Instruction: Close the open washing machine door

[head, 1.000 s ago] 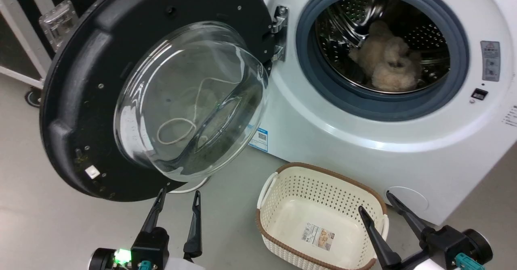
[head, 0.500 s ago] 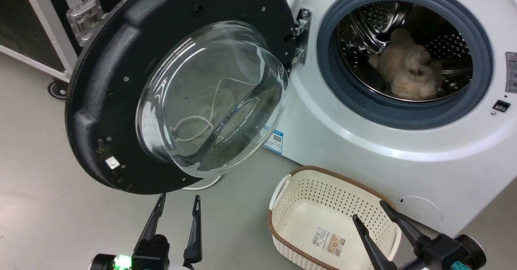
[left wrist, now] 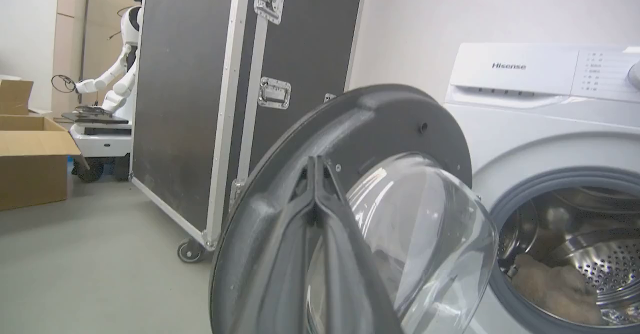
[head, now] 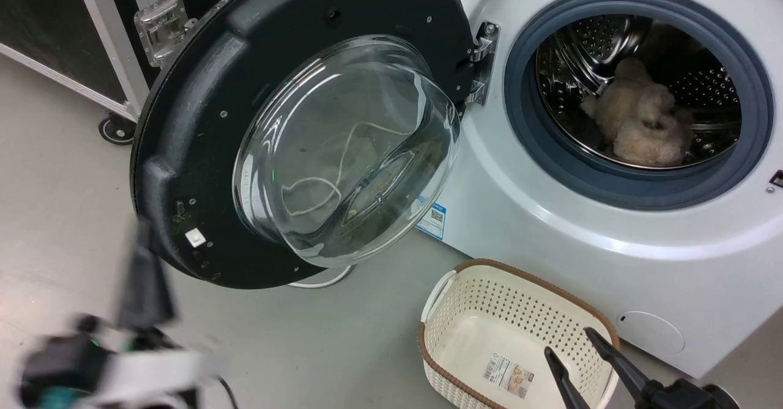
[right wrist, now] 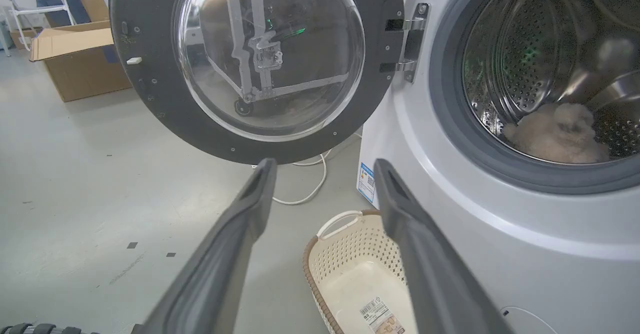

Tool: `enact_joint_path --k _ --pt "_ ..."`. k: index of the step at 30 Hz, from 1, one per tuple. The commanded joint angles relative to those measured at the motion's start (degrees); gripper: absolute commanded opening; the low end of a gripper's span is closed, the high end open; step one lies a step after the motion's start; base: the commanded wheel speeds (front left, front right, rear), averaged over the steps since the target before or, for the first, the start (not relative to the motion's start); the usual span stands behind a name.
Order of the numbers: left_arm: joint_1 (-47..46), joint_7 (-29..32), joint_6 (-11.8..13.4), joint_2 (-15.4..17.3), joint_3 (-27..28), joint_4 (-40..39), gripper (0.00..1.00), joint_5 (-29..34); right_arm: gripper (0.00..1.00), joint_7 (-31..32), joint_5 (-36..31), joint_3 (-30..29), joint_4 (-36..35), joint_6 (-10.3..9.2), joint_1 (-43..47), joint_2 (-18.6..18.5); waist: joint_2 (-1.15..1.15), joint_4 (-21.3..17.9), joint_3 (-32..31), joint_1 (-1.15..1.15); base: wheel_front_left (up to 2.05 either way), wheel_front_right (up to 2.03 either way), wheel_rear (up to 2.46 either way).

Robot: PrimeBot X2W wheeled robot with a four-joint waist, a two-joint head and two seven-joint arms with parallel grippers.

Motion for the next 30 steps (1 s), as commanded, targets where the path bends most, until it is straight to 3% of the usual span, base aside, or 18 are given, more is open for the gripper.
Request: enact_joint_path --k 1,5,10,11,12,13,14,17,18,19,25,30 --pt "-2.3 -0.28 -0.81 0.43 2.37 -0.54 0.0 -1.9 1.0 -0.27 0.17 -0.23 -0.09 0.05 1.2 0.25 0.0 -0.44 0.24 0.0 0.0 0.0 0.0" --pt "-7.83 -0.09 -2.3 2.84 10.89 -0.22 0.0 -8.86 1.0 -0.27 0.26 -0.25 -0.58 0.05 1.14 -0.42 0.0 -2.79 1.69 0.0 0.0 0.0 0.0" --pt "-14.58 6.24 -2.71 7.29 18.1 3.65 0.0 -18.13 1.0 -0.27 0.78 -0.28 -1.41 0.05 0.56 -1.82 0.0 -5.17 3.74 0.0 0.0 0.0 0.0" --pt "-18.12 10.81 -2.78 10.05 20.74 7.32 0.0 -22.53 1.0 -0.27 1.15 -0.28 -1.76 0.05 0.31 -2.66 0.0 -6.25 4.74 0.0 0.0 0.0 0.0" --pt "-18.12 10.81 -2.78 10.05 20.74 7.32 0.0 -22.53 1.0 -0.27 1.15 -0.28 -1.76 0.05 0.31 -2.66 0.0 -6.25 4.74 0.0 0.0 0.0 0.0" --pt "-21.3 16.29 -2.49 12.2 22.63 11.89 0.0 -27.2 1.0 -0.27 1.54 -0.2 -2.01 0.05 0.07 -3.46 0.0 -7.29 5.58 0.0 0.0 0.0 0.0" --pt "-21.3 16.29 -2.49 12.2 22.63 11.89 0.0 -27.2 1.0 -0.27 1.54 -0.2 -2.01 0.05 0.07 -3.46 0.0 -7.29 5.58 0.0 0.0 0.0 0.0" --pt "-24.46 24.05 -1.62 15.52 24.57 18.73 0.0 -32.2 1.0 -0.27 2.16 0.15 -2.2 0.05 -0.27 -4.46 0.0 -8.99 6.49 0.0 0.0 0.0 0.0" --pt "-26.17 28.69 -0.05 16.72 26.54 22.93 0.0 -35.85 1.0 -0.27 2.61 0.19 -2.37 0.05 -0.52 -4.95 0.0 -10.11 7.09 0.0 0.0 0.0 0.0" --pt "-26.17 28.69 -0.05 16.72 26.54 22.93 0.0 -35.85 1.0 -0.27 2.61 0.19 -2.37 0.05 -0.52 -4.95 0.0 -10.11 7.09 0.0 0.0 0.0 0.0" --pt "-27.37 41.62 4.44 18.64 32.11 30.4 0.0 -45.67 1.0 -0.27 3.74 0.62 -2.94 0.05 -1.45 -6.65 0.0 -13.14 8.84 0.0 0.0 0.0 0.0" --pt "-25.28 50.61 4.11 17.84 33.86 29.07 0.0 -52.37 1.0 -0.27 4.4 0.24 -2.94 0.05 -1.23 -7.17 0.0 -14.22 9.25 0.0 0.0 0.0 0.0"
